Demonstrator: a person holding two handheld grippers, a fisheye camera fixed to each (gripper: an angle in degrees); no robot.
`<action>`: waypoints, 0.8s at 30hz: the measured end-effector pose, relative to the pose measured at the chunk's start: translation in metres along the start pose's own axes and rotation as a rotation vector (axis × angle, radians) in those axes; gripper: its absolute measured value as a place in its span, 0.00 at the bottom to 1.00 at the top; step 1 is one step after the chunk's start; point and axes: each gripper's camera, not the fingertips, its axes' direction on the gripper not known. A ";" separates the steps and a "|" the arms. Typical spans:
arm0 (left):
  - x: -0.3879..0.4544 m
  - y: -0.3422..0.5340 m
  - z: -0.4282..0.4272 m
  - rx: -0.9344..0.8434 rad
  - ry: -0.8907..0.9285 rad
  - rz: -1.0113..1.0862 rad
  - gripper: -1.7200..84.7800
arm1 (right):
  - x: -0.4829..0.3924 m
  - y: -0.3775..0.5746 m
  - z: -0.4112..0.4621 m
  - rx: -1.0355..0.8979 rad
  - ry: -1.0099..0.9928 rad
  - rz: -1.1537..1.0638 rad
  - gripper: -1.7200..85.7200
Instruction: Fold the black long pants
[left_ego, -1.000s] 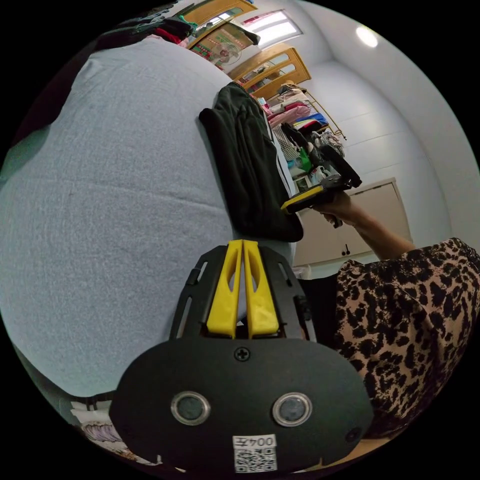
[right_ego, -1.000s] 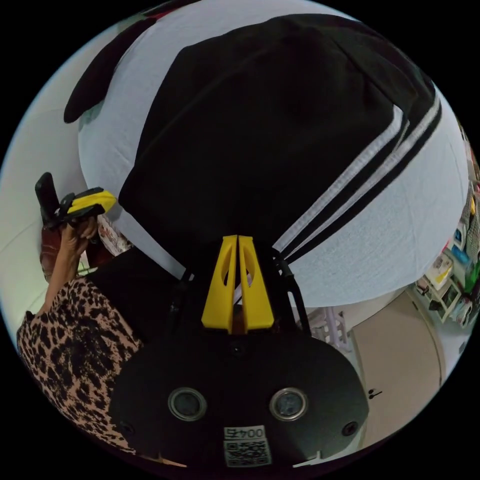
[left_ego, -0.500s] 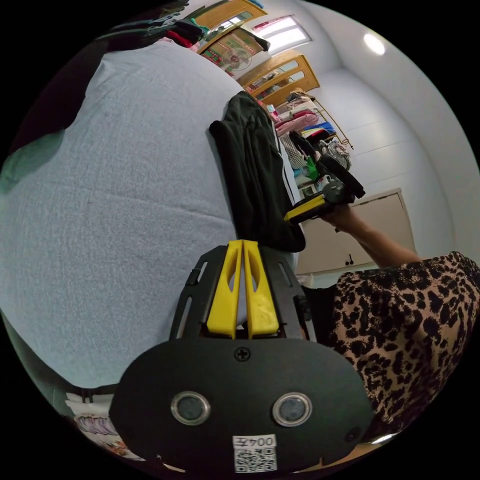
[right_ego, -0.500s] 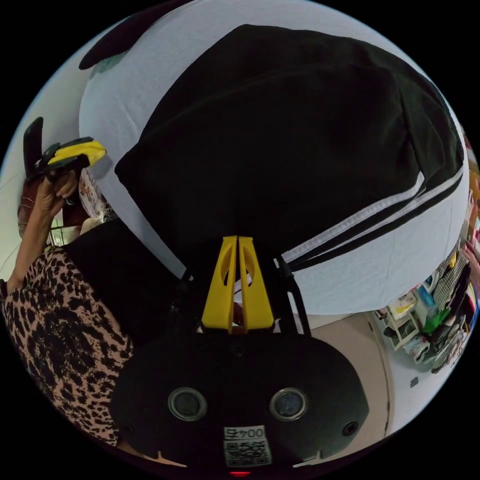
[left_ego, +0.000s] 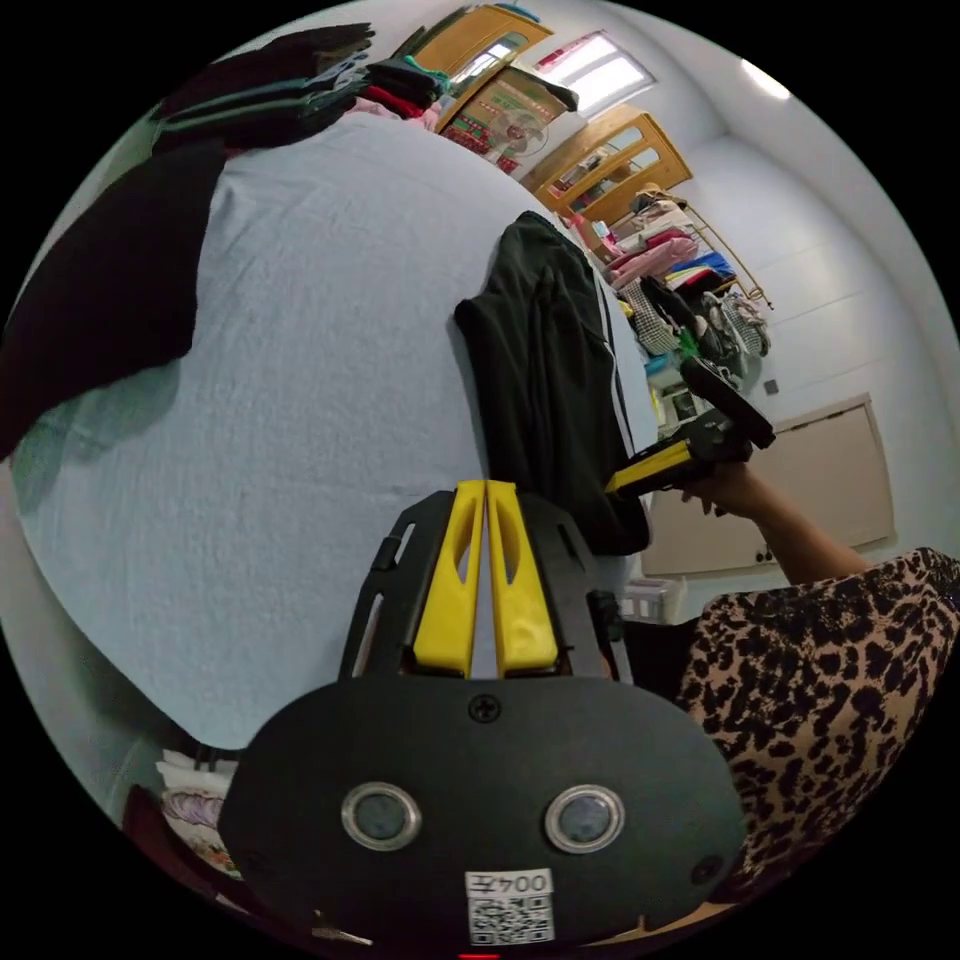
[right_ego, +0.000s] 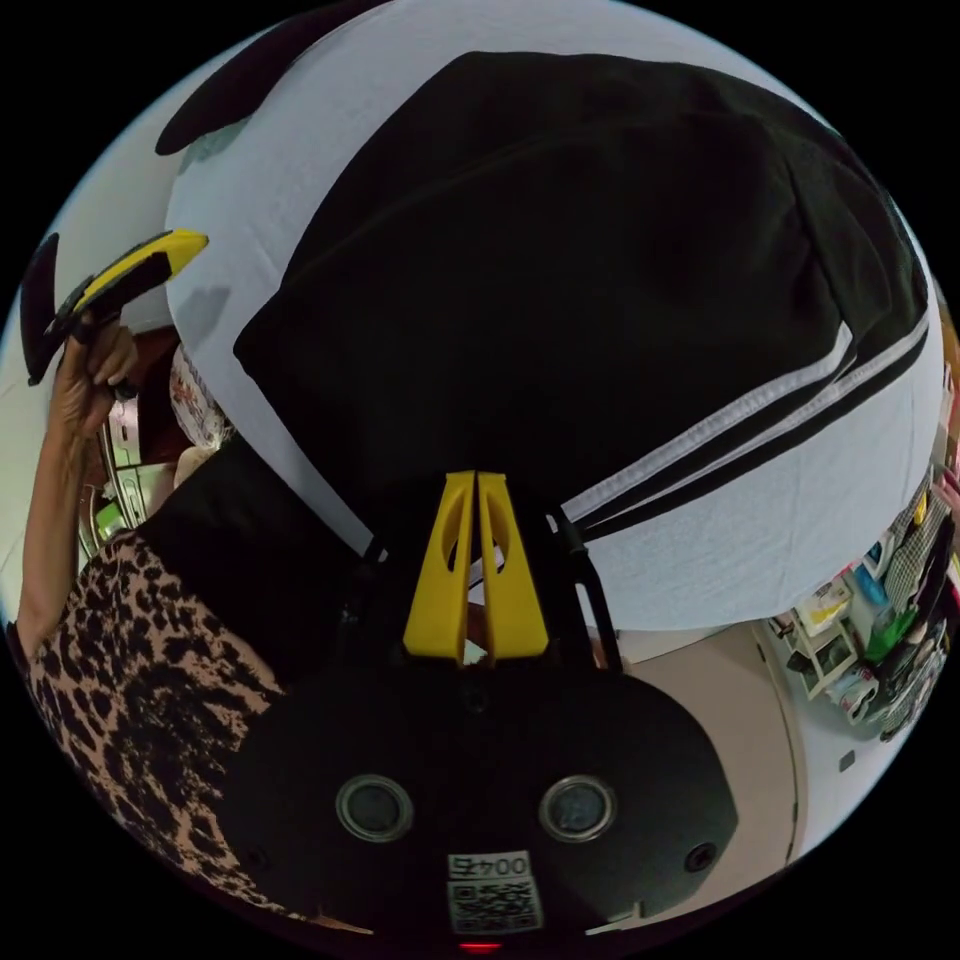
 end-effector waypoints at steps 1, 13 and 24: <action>0.005 -0.009 0.001 0.002 -0.024 0.023 0.03 | 0.002 0.001 0.000 -0.002 -0.012 0.022 0.01; 0.054 -0.130 0.071 -0.111 -0.247 0.425 0.09 | 0.002 0.011 0.003 0.011 -0.041 0.105 0.01; 0.084 -0.166 0.145 -0.240 -0.243 0.668 0.09 | 0.013 0.025 0.012 0.026 -0.151 0.321 0.01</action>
